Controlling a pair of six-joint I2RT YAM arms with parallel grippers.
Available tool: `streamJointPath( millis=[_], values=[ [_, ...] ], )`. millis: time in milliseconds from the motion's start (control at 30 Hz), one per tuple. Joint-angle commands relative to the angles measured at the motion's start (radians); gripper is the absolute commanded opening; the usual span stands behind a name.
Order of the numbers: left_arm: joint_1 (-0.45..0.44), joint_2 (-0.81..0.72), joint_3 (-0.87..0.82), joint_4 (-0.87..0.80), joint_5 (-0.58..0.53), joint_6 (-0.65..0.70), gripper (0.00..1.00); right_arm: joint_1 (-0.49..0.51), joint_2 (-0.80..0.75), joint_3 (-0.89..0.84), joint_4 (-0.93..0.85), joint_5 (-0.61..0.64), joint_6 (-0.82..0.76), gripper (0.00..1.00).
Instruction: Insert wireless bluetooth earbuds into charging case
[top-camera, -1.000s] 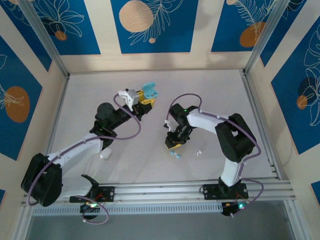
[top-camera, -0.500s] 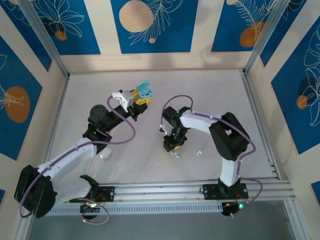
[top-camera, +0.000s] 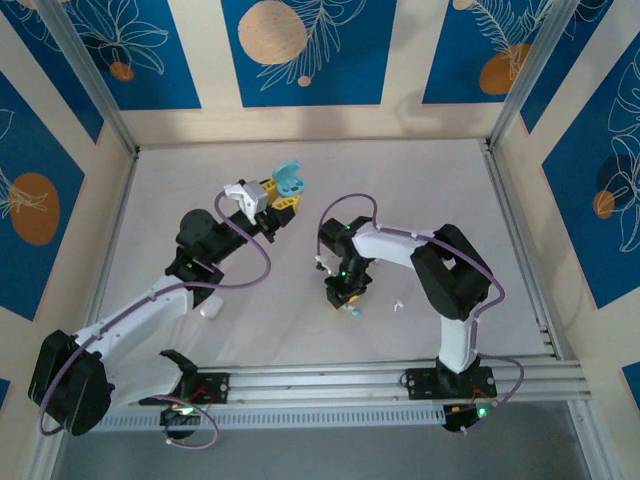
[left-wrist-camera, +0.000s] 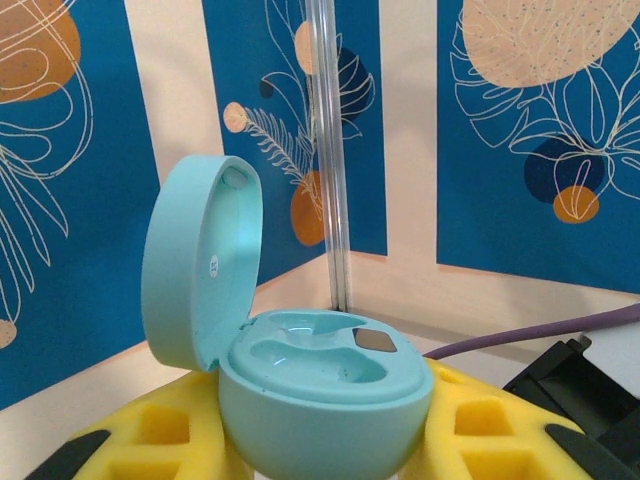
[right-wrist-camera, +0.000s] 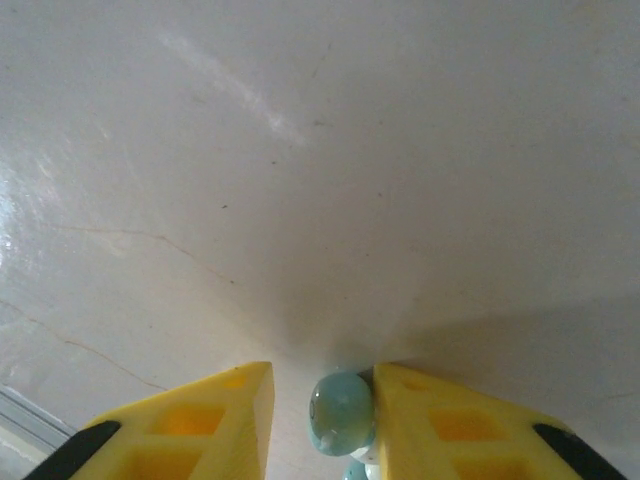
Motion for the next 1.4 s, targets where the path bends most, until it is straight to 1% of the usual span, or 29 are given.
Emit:
streamJointPath(
  millis=[0, 100, 267, 500, 700, 800, 1033, 1233, 1367],
  values=[
    [-0.01, -0.008, -0.002, 0.02, -0.002, -0.001, 0.29, 0.008, 0.014, 0.009, -0.019, 0.02, 0.011, 0.28],
    [-0.009, -0.007, -0.003, 0.019, -0.002, -0.003, 0.29, -0.005, 0.009, 0.006, -0.016, 0.02, 0.036, 0.27],
    [-0.009, -0.003, -0.001, 0.021, -0.001, -0.006, 0.29, -0.064, -0.03, -0.023, 0.016, 0.025, 0.092, 0.23],
    [-0.009, 0.021, 0.003, 0.045, 0.006, -0.023, 0.29, -0.154, -0.08, -0.055, 0.069, 0.026, 0.189, 0.23],
    [-0.01, 0.039, 0.008, 0.061, 0.012, -0.035, 0.29, -0.193, -0.045, -0.064, 0.068, 0.018, 0.238, 0.24],
    [-0.01, 0.045, 0.008, 0.064, 0.012, -0.038, 0.29, -0.186, -0.04, -0.064, 0.063, 0.031, 0.232, 0.26],
    [-0.01, 0.055, 0.011, 0.076, 0.015, -0.043, 0.29, -0.131, -0.004, -0.013, 0.002, 0.112, 0.153, 0.32],
    [-0.01, 0.047, 0.008, 0.07, 0.014, -0.042, 0.29, -0.094, 0.036, 0.016, -0.036, 0.176, 0.122, 0.32],
    [-0.009, 0.041, 0.004, 0.07, 0.009, -0.041, 0.29, -0.092, 0.041, 0.015, -0.032, 0.177, 0.125, 0.31]
  ],
)
